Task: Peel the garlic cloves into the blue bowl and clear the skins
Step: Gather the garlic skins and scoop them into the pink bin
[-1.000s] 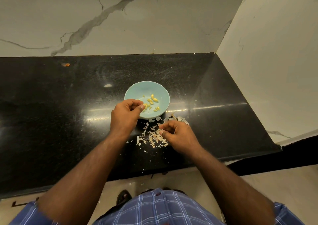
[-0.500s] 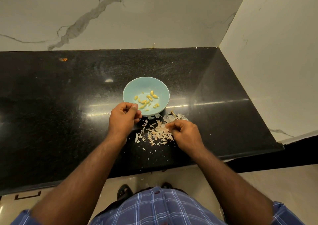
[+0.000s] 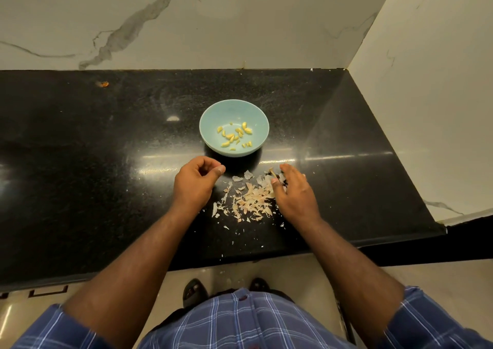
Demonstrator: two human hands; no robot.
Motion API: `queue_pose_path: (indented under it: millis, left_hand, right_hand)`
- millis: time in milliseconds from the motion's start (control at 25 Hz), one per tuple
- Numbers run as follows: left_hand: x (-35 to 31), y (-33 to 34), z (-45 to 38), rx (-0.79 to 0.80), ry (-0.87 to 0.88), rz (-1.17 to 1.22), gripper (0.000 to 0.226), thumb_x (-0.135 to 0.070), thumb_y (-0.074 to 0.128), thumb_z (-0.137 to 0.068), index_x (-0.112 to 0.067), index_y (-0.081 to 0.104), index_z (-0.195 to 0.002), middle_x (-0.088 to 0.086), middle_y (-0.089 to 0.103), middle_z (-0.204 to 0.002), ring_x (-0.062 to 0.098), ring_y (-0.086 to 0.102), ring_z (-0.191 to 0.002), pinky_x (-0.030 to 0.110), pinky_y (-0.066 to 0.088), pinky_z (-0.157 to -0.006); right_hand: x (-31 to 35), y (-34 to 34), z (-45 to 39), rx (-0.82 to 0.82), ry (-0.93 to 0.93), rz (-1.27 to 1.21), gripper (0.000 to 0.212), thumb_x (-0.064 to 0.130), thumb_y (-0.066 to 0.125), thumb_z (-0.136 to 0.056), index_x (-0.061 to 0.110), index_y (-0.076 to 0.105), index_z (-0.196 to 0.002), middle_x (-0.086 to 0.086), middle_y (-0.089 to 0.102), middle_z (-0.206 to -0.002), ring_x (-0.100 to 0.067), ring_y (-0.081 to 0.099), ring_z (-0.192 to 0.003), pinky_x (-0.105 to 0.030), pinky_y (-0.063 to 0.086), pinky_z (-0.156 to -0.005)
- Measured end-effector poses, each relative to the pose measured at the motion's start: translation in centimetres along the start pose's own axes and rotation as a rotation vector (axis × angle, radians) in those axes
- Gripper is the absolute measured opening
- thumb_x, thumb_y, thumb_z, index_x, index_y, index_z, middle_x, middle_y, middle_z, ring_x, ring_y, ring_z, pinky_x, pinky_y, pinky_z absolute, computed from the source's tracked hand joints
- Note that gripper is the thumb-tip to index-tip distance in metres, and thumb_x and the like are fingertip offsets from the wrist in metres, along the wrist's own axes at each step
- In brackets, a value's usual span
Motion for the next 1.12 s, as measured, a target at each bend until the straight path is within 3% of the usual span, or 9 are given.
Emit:
queue_pose_path:
  millis: [120,280,400,480,560,680,800,920,1120]
  left_hand:
    - [1.2,0.4,0.9,0.023,0.027,-0.086,0.017,-0.023,0.065,-0.098,-0.033,0.075,-0.107,-0.015,0.074,-0.103,-0.001,0.065,-0.096,0.038,0.056,-0.094]
    - [0.9,0.0,2.1,-0.008,0.193,-0.14,0.03,-0.014,0.058,-0.1,-0.028,0.07,-0.124,-0.015,0.067,-0.119,0.005,0.064,-0.108,0.035,0.055,-0.097]
    - [1.4,-2.5,2.4,-0.117,0.275,-0.242,0.026,-0.017,0.06,-0.099,-0.023,0.067,-0.124,-0.007,0.065,-0.123,0.016,0.061,-0.112,0.044,0.053,-0.099]
    - [2.5,-3.6,2.3,-0.157,0.285,-0.318,0.027,-0.017,0.061,-0.099,-0.02,0.065,-0.125,-0.002,0.064,-0.131,0.02,0.051,-0.132,0.05,0.041,-0.113]
    - [3.4,-3.3,2.3,-0.134,0.243,-0.369,0.032,-0.021,0.06,-0.1,-0.019,0.061,-0.132,0.002,0.058,-0.143,0.022,0.038,-0.146,0.051,0.03,-0.122]
    - [3.4,-0.1,3.0,-0.027,0.203,-0.367,0.037,-0.025,0.056,-0.102,-0.02,0.055,-0.139,0.005,0.051,-0.15,0.024,0.034,-0.148,0.055,0.029,-0.121]
    - [2.0,3.7,4.8,0.107,0.227,-0.206,0.038,-0.022,0.055,-0.103,-0.021,0.052,-0.141,0.001,0.047,-0.153,0.019,0.038,-0.147,0.052,0.036,-0.118]
    - [2.1,2.9,4.7,0.081,0.218,-0.16,0.038,-0.025,0.054,-0.104,-0.027,0.05,-0.142,-0.002,0.046,-0.155,0.017,0.038,-0.146,0.05,0.039,-0.117]
    - [3.0,3.0,4.1,0.018,0.181,-0.194,0.039,-0.031,0.051,-0.105,-0.025,0.047,-0.144,0.0,0.043,-0.156,0.023,0.037,-0.148,0.055,0.038,-0.116]
  right_hand:
    - [2.3,3.1,1.3,0.042,-0.072,0.042,0.054,0.04,0.04,-0.106,0.015,0.037,-0.154,-0.007,0.036,-0.161,-0.021,0.021,-0.154,-0.033,0.001,-0.124]
    - [5.1,4.3,2.6,0.062,-0.163,-0.132,0.05,0.029,0.044,-0.106,0.015,0.038,-0.154,-0.006,0.036,-0.162,-0.016,0.023,-0.153,-0.033,0.009,-0.127]
    - [2.0,1.6,2.4,-0.041,-0.045,-0.135,0.051,0.027,0.045,-0.107,0.017,0.035,-0.156,-0.005,0.034,-0.163,-0.017,0.021,-0.154,-0.032,0.011,-0.126]
    - [-0.2,0.7,3.2,-0.08,0.055,-0.102,0.053,0.03,0.044,-0.106,0.017,0.034,-0.157,-0.007,0.033,-0.163,-0.019,0.019,-0.154,-0.035,0.011,-0.126]
    - [0.3,1.7,4.2,-0.086,0.068,-0.06,0.056,0.035,0.039,-0.104,0.014,0.033,-0.156,-0.009,0.035,-0.162,-0.02,0.02,-0.154,-0.036,0.008,-0.127]
    - [4.3,4.9,4.7,-0.033,-0.007,-0.104,0.064,0.036,0.036,-0.098,0.01,0.032,-0.156,-0.011,0.034,-0.162,-0.021,0.021,-0.154,-0.032,0.005,-0.127]
    - [6.5,5.0,4.3,0.006,-0.022,-0.325,0.061,0.029,0.041,-0.098,0.014,0.033,-0.156,-0.008,0.037,-0.161,-0.018,0.03,-0.15,-0.027,0.02,-0.123]
    - [2.6,1.5,4.0,-0.09,0.076,-0.273,0.054,0.029,0.047,-0.103,0.021,0.037,-0.156,-0.008,0.037,-0.161,-0.022,0.031,-0.15,-0.038,0.027,-0.122]
    - [-5.9,-2.5,4.2,-0.197,0.23,-0.01,0.066,0.039,0.038,-0.095,0.008,0.038,-0.153,-0.013,0.035,-0.162,-0.027,0.023,-0.154,-0.043,0.011,-0.128]
Point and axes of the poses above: each hand's wrist, its own z-axis away from the middle knuckle, its own y-axis out of the palm, x = y × z, the point moved 9 cm from there along -z, towards the middle knuckle
